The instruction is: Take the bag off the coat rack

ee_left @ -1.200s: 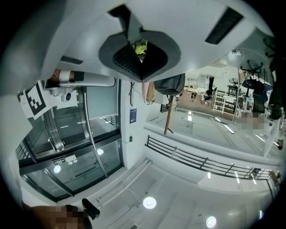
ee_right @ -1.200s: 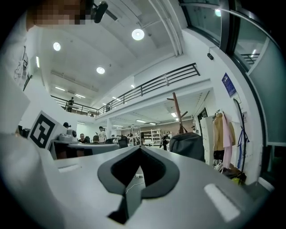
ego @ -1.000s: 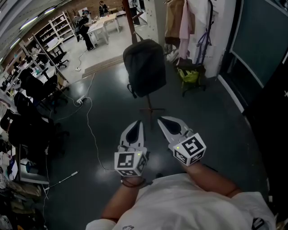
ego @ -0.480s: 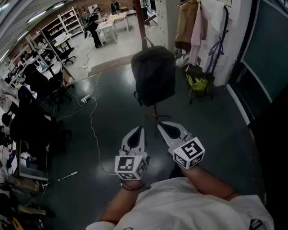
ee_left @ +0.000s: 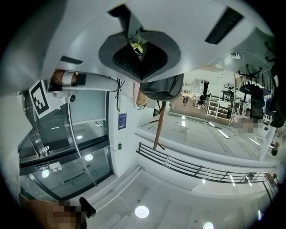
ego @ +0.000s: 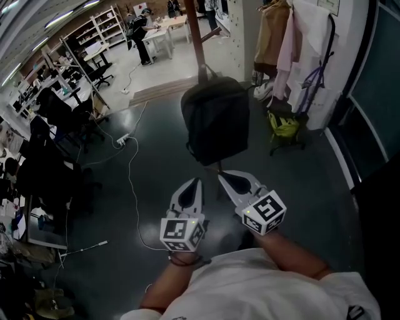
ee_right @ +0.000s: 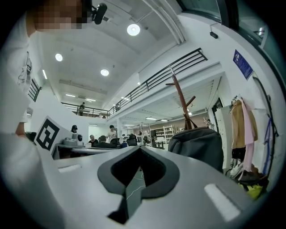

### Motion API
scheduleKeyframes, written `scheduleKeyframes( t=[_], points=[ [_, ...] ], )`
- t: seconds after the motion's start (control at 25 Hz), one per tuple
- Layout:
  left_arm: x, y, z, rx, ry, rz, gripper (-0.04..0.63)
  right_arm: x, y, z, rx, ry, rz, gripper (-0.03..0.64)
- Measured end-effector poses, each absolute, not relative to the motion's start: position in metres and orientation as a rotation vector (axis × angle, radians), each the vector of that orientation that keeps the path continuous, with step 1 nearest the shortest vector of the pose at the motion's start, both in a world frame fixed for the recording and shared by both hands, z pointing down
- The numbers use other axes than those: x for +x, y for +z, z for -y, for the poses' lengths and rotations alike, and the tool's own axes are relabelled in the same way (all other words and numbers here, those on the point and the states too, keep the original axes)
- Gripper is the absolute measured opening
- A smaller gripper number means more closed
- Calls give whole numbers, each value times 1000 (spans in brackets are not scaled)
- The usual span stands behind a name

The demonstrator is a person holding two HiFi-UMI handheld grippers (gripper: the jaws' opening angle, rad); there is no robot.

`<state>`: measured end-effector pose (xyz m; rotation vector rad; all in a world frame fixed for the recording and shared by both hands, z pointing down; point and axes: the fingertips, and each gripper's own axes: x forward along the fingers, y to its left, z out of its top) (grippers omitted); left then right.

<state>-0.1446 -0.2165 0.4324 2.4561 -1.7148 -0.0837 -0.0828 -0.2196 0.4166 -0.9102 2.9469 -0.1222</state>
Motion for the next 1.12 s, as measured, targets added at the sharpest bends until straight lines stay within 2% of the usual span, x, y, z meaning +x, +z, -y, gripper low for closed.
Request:
scheduleKeyframes(
  t=[0.6,1.12],
  points=[
    [-62,420,340,2457,-43,1751,6,-15,407,346,-738,-86,-3031,-8],
    [-80,403,426,2459,-73,1717,6,-28,386,444,-768,12,-3064,-8]
  ],
)
